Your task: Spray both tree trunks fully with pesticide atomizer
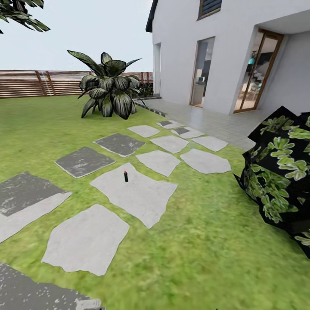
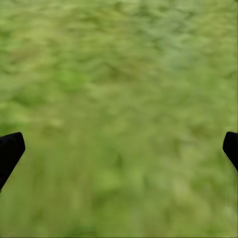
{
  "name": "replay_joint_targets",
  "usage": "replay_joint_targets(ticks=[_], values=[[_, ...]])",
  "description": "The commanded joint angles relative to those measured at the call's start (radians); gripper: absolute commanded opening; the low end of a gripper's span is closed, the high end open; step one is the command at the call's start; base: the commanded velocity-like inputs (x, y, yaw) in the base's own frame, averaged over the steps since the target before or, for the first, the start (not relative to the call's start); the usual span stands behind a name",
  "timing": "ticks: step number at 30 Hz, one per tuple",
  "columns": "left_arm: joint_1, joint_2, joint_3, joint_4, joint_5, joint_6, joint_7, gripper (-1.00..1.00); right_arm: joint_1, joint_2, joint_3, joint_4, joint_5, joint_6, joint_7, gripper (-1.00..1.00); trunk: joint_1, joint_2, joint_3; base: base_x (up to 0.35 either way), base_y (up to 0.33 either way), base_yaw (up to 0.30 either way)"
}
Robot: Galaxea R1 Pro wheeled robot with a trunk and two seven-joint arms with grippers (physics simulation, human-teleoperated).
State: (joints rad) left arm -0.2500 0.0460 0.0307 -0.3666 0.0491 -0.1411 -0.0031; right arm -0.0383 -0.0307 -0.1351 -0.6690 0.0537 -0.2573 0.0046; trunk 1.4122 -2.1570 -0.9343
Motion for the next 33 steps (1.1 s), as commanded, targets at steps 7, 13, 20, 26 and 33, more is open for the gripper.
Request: replay_joint_targets(ticks=[7,13,20,26,33], values=[[0.0,0.0,0.0,0.0,0.0,0.0,0.0,1.0,0.0,0.0,0.0,-0.001,0.0,0.0,0.0,1.0,0.0,0.0,0.0,0.339,-0.028,0.0],[0.0,0.0,0.0,0.0,0.0,0.0,0.0,1.0,0.0,0.0,0.0,-0.001,0.0,0.0,0.0,1.0,0.0,0.0,0.0,0.32,-0.115,0.0],[0.0,0.0,0.0,0.0,0.0,0.0,0.0,1.0,0.0,0.0,0.0,-0.001,0.0,0.0,0.0,1.0,0.0,0.0,0.0,0.312,-0.127,0.0],[0.0,0.0,0.0,0.0,0.0,0.0,0.0,1.0,0.0,0.0,0.0,0.0,0.0,0.0,0.0,1.0,0.0,0.0,0.0,0.306,-0.135,0.0],[0.0,0.0,0.0,0.0,0.0,0.0,0.0,1.0,0.0,0.001,0.0,0.0,0.0,0.0,0.0,1.0,0.0,0.0,0.0,0.297,-0.161,0.0]])
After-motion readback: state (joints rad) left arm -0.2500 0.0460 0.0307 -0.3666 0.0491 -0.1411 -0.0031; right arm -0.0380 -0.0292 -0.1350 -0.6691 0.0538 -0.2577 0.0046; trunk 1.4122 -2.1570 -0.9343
